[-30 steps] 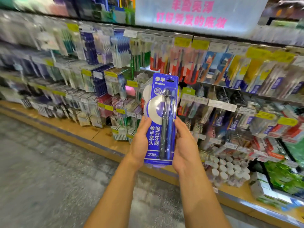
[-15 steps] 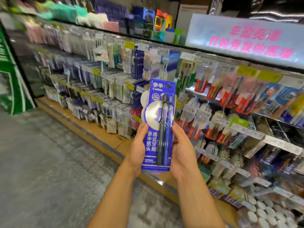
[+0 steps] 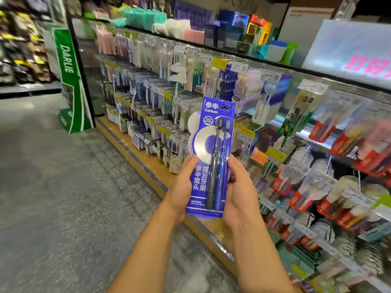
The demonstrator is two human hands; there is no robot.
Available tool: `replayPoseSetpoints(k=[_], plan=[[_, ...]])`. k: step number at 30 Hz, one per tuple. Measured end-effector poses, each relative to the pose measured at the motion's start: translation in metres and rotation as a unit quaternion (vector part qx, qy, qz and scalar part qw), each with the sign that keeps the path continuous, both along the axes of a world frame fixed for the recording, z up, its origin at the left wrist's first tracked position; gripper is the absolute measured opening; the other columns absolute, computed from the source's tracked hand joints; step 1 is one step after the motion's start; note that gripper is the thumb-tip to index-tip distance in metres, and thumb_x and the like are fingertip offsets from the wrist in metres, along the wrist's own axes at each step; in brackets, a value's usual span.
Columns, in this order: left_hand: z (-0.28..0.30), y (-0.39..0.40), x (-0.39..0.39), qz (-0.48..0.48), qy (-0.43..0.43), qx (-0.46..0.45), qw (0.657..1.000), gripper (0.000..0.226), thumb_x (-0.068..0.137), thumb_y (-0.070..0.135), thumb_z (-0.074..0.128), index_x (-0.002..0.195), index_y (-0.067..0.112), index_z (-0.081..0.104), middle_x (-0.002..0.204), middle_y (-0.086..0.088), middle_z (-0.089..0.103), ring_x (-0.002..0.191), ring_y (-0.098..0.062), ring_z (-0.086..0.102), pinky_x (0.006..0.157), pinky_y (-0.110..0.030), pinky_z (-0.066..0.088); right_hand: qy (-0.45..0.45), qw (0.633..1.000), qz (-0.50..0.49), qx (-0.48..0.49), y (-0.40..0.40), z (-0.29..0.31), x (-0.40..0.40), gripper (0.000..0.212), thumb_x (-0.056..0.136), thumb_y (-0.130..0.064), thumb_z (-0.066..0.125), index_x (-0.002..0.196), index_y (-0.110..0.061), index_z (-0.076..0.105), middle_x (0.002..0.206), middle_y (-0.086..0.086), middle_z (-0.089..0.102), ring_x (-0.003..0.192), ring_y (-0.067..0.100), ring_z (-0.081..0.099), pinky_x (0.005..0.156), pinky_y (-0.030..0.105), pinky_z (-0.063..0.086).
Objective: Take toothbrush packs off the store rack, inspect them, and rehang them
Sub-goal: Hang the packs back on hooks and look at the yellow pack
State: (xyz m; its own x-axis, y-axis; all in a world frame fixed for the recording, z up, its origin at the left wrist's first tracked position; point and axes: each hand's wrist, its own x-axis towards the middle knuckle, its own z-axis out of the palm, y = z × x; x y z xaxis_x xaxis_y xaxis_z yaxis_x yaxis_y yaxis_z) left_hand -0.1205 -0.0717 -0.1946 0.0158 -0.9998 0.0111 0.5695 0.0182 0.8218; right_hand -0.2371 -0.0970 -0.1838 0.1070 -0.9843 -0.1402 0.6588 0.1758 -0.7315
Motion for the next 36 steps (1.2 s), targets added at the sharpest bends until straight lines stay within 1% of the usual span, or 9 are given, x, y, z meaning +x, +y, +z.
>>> replayPoseSetpoints(k=[4, 6, 8, 10, 14, 18, 24, 30, 36], plan=[[-0.003, -0.041, 0.025, 0.005, 0.008, 0.0, 1.0, 0.057, 0.104, 0.045, 0.038, 0.132, 0.004, 0.064, 0.119, -0.022, 0.073, 0.098, -0.03, 0.073, 0.093, -0.044, 0.058, -0.005, 1.0, -0.002, -0.006, -0.04, -0.002, 0.034, 0.035, 0.097, -0.022, 0.065, 0.128, -0.006, 0.067, 0.126, 0.021, 0.07, 0.124, 0.043, 0.062, 0.108, 0.061, 0.046], [-0.005, -0.067, 0.036, 0.015, 0.008, 0.005, 1.0, 0.056, 0.106, 0.046, 0.034, 0.122, 0.009, 0.073, 0.117, -0.019, 0.074, 0.1, -0.028, 0.073, 0.094, -0.043, 0.058, 0.005, 1.0, 0.004, -0.011, -0.063, 0.0, 0.048, 0.032, 0.098, -0.02, 0.064, 0.127, -0.006, 0.067, 0.123, 0.021, 0.071, 0.113, 0.038, 0.069, 0.102, 0.054, 0.054], [-0.003, -0.096, 0.046, 0.025, 0.004, 0.008, 1.0, 0.055, 0.106, 0.049, 0.038, 0.128, 0.009, 0.069, 0.128, -0.024, 0.068, 0.113, -0.036, 0.066, 0.105, -0.05, 0.051, 0.01, 1.0, 0.007, -0.015, -0.088, 0.005, 0.057, 0.03, 0.099, -0.018, 0.062, 0.125, -0.004, 0.067, 0.117, 0.019, 0.074, 0.096, 0.029, 0.073, 0.09, 0.045, 0.058], [0.001, -0.126, 0.053, 0.03, -0.004, 0.005, 1.0, 0.057, 0.106, 0.048, 0.039, 0.137, 0.007, 0.061, 0.135, -0.027, 0.063, 0.121, -0.039, 0.061, 0.11, -0.053, 0.046, 0.011, 1.0, 0.002, -0.022, -0.117, 0.01, 0.063, 0.03, 0.099, -0.016, 0.062, 0.125, -0.004, 0.067, 0.114, 0.018, 0.075, 0.098, 0.032, 0.073, 0.091, 0.047, 0.058], [0.01, -0.183, 0.063, 0.045, -0.045, 0.001, 0.998, 0.063, 0.094, 0.053, 0.055, 0.14, 0.009, 0.058, 0.13, -0.02, 0.068, 0.117, -0.034, 0.066, 0.1, -0.047, 0.053, 0.007, 1.0, -0.013, -0.02, -0.172, 0.02, 0.074, 0.03, 0.099, -0.015, 0.06, 0.126, -0.003, 0.066, 0.119, 0.022, 0.073, 0.104, 0.035, 0.07, 0.099, 0.054, 0.053], [0.01, -0.223, 0.075, 0.041, -0.056, -0.029, 0.997, 0.054, 0.088, 0.037, 0.06, 0.138, 0.016, 0.056, 0.116, -0.009, 0.076, 0.097, -0.022, 0.075, 0.08, -0.036, 0.062, 0.009, 1.0, -0.021, -0.021, -0.21, 0.022, 0.082, 0.028, 0.099, -0.014, 0.06, 0.125, -0.005, 0.067, 0.117, 0.019, 0.075, 0.098, 0.03, 0.073, 0.094, 0.049, 0.058], [0.003, -0.272, 0.092, 0.033, -0.059, -0.035, 0.997, 0.049, 0.086, 0.03, 0.062, 0.134, 0.02, 0.057, 0.118, -0.009, 0.076, 0.097, -0.022, 0.075, 0.079, -0.034, 0.062, 0.039, 0.999, -0.018, -0.03, -0.25, 0.021, 0.095, 0.024, 0.102, -0.015, 0.057, 0.123, -0.013, 0.068, 0.111, 0.011, 0.078, 0.095, 0.024, 0.076, 0.081, 0.039, 0.062], [-0.007, -0.328, 0.112, 0.014, -0.104, -0.043, 0.994, 0.031, 0.099, 0.014, 0.058, 0.13, 0.018, 0.059, 0.121, -0.008, 0.075, 0.101, -0.021, 0.074, 0.082, -0.033, 0.061, 0.073, 0.993, -0.083, -0.038, -0.3, 0.019, 0.113, 0.02, 0.101, -0.006, 0.054, 0.112, -0.013, 0.07, 0.092, 0.007, 0.08, 0.077, 0.017, 0.075, 0.073, 0.035, 0.062], [-0.017, -0.39, 0.138, -0.053, -0.126, -0.057, 0.989, 0.031, 0.1, 0.005, 0.056, 0.126, 0.02, 0.06, 0.116, -0.001, 0.077, 0.103, -0.015, 0.074, 0.082, -0.027, 0.059, 0.118, 0.97, -0.198, -0.081, -0.366, 0.028, 0.144, 0.018, 0.098, -0.004, 0.058, 0.095, -0.015, 0.072, 0.086, 0.008, 0.075, 0.07, 0.02, 0.068, 0.068, 0.034, 0.057]])
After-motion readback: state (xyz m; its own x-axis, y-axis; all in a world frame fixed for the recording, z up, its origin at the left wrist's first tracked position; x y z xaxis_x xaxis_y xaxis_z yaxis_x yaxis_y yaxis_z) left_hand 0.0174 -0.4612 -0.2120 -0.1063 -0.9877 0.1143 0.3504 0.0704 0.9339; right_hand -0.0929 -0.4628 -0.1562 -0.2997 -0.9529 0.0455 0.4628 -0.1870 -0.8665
